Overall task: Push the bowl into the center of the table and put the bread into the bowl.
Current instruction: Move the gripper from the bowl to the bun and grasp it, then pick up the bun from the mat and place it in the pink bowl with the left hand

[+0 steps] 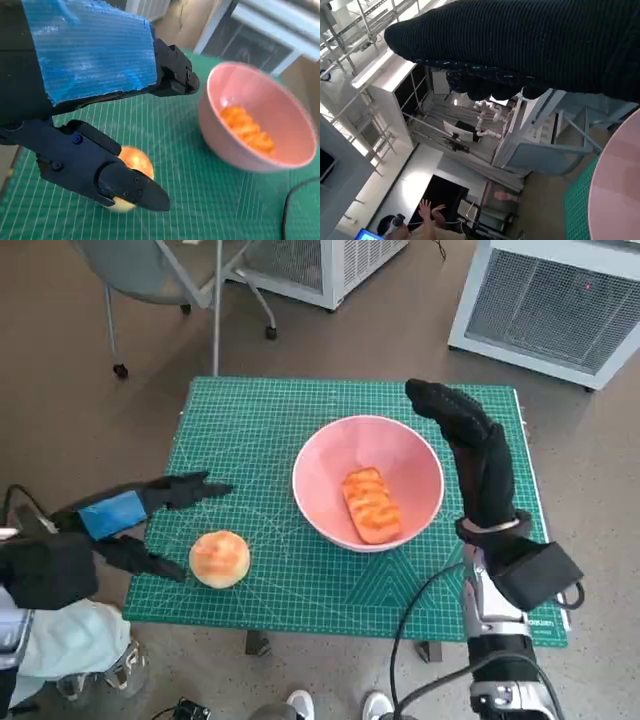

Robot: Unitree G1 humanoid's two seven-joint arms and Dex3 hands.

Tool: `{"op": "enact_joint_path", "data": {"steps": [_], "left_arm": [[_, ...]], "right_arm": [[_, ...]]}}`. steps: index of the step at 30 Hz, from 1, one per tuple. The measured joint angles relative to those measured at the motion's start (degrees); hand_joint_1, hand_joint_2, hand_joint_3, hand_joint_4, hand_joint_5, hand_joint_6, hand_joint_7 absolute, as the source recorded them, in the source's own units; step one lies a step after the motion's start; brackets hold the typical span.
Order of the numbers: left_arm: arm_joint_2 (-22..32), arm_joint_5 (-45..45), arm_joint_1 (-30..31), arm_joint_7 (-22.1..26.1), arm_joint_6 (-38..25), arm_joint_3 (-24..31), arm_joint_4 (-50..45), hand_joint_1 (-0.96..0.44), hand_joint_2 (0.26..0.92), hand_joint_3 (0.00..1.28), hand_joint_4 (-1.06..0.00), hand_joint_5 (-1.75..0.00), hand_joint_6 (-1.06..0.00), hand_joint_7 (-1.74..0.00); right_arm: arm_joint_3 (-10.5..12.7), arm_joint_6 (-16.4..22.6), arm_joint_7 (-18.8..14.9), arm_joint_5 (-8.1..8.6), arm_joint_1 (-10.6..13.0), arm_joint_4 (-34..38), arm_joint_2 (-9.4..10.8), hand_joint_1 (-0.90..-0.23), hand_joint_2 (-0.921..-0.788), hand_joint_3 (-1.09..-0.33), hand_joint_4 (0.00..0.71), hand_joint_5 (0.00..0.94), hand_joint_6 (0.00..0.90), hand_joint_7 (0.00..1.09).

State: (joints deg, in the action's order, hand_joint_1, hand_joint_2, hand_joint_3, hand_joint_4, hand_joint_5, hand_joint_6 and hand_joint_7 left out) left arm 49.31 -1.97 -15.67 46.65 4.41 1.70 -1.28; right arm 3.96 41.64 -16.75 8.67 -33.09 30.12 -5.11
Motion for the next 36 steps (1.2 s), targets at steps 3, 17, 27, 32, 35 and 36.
{"op": "enact_joint_path", "data": {"steps": [3,17,27,32,35,36], "left_arm": [[-0.02,-2.37,0.85,-0.37,-1.11,-1.29,-1.70,-0.24,0.722,0.00,-0.11,0.00,-0.34,0.00],[-4.16,-12.75,2.22,-6.34,0.07,-9.26,-0.76,-0.12,0.755,0.01,-0.27,-0.03,-0.41,-0.02],[-7.54,-25.04,1.23,-18.56,7.02,-14.93,7.51,0.00,0.906,0.06,-0.71,-0.94,-0.59,-1.03],[-6.96,-24.92,0.05,-19.56,9.54,-14.33,9.04,0.00,0.918,0.08,-0.71,-1.09,-0.58,-1.21],[-6.48,-23.38,-0.34,-18.73,10.51,-13.05,9.08,0.00,0.920,0.12,-0.67,-1.14,-0.53,-1.29],[-6.37,-22.21,-0.51,-18.26,10.69,-12.29,9.05,0.00,0.920,0.12,-0.67,-1.14,-0.53,-1.30]], "right_arm": [[-0.07,0.00,-0.11,0.00,-0.10,0.07,0.00,-0.681,-0.921,-0.785,0.171,0.001,-0.001,0.51],[-0.14,-0.10,-1.05,0.13,-0.15,0.06,-0.06,-0.679,-0.921,-0.787,0.169,0.000,-0.001,0.51],[-0.06,-0.22,-1.52,0.19,-0.14,0.00,-0.18,-0.675,-0.921,-0.786,0.168,0.000,-0.001,0.51],[-0.02,-0.45,-1.55,0.20,-0.02,-0.46,-0.25,-0.678,-0.921,-0.786,0.166,0.000,-0.001,0.51],[0.06,-0.62,-1.55,0.22,0.19,-0.92,-0.38,-0.681,-0.921,-0.786,0.165,0.000,-0.001,0.51],[0.07,-0.68,-1.55,0.22,0.24,-1.07,-0.42,-0.682,-0.921,-0.786,0.165,0.000,-0.001,0.51]]}}
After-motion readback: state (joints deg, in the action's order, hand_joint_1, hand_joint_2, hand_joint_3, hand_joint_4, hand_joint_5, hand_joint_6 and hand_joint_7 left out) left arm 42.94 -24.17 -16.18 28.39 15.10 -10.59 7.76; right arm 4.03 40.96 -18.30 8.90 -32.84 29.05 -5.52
